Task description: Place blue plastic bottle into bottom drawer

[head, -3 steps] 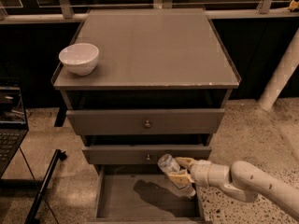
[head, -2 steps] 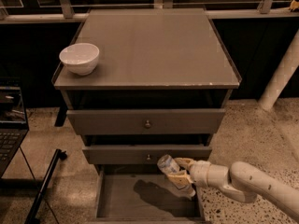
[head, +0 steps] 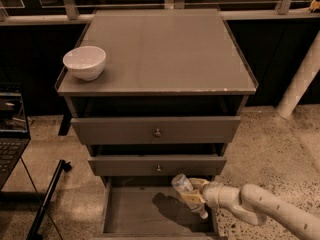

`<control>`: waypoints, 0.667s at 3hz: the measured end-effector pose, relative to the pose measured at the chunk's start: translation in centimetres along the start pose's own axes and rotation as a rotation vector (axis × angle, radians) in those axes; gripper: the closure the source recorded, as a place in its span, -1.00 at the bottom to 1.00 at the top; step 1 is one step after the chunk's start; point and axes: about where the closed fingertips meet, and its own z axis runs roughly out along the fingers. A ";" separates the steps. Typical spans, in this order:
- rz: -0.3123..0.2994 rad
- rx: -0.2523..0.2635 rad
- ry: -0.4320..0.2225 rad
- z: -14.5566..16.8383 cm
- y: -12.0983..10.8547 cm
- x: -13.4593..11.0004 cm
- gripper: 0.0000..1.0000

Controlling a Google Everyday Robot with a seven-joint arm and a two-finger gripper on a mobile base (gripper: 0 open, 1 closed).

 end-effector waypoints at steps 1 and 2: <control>0.065 -0.005 0.011 1.7 -1.2 3.6 1.00; 0.120 -0.023 0.039 3.6 -2.4 6.6 1.00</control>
Offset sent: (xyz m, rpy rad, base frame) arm 0.0191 -0.0144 -0.1227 0.0412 0.1964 -0.0412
